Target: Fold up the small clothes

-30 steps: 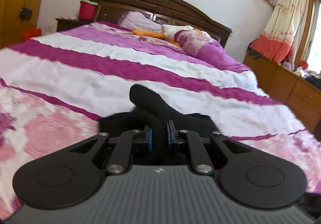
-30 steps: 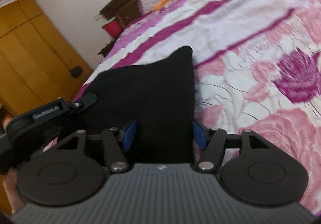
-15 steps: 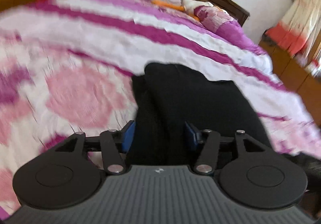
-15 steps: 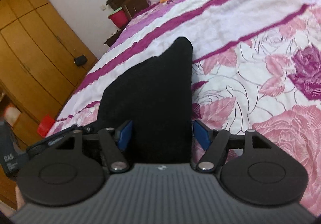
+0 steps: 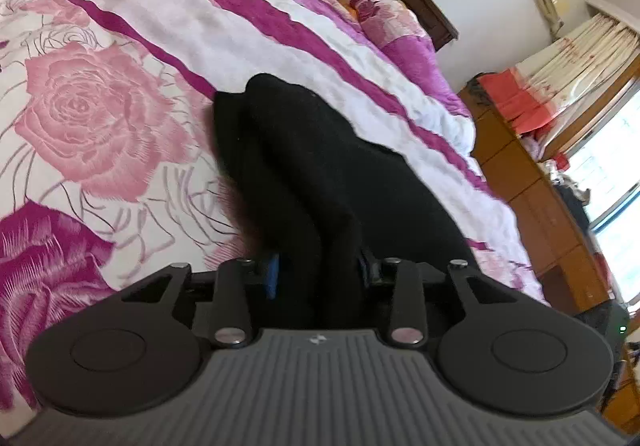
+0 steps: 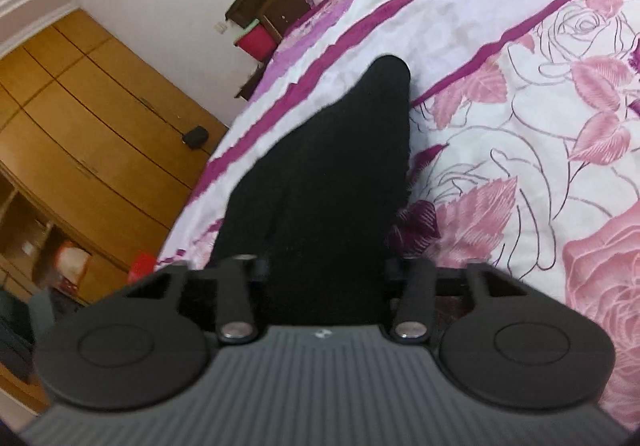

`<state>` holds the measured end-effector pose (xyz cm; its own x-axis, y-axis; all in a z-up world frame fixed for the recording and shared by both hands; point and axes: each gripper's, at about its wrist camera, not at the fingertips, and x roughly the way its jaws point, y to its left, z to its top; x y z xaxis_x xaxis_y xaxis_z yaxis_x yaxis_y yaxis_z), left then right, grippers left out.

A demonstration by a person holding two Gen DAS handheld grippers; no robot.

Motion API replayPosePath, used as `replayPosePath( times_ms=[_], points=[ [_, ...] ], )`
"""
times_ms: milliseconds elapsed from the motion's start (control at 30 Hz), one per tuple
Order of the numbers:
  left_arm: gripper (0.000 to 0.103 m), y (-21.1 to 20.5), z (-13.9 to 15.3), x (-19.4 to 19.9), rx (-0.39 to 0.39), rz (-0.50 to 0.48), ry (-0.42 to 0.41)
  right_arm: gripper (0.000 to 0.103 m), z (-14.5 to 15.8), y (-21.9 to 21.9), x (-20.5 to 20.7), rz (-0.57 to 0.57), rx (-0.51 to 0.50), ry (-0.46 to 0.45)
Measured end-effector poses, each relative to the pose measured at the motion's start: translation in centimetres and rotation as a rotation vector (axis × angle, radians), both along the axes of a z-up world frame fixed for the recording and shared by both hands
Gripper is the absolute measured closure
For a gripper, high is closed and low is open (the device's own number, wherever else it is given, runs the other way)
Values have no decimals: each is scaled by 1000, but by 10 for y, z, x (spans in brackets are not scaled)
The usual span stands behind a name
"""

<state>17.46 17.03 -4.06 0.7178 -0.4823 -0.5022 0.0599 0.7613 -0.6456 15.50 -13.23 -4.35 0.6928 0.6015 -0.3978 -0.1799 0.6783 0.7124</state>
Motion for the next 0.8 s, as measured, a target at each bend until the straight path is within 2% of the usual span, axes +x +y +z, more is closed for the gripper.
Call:
replayPosePath(
  times_ms=[267,367,433,500,633,733,767,800],
  points=[
    [66,-39,31,-32,-65,-90,4,68,46,-40,-33,11,-36,3],
    [66,-63,38,-51,-55,-135,15,68,60,-61,-57,15,-81,7],
    [66,-80,42,-68,-11,-163,21,68,64,-73,-77,17,-117,4],
    [66,-98,45,-85,76,-189,1,67,63,-83,-94,16,-143,4],
    [65,-117,35,-114,239,-184,4,65,40,-95,-112,0,-187,54],
    [64,-120,25,-119,304,-170,27,56,16,-96,-113,-11,-188,93],
    [60,-119,22,-118,313,-163,31,51,10,-96,-113,-16,-187,94],
    [56,-119,20,-116,325,-157,30,50,4,-97,-113,-20,-183,89]
  ],
)
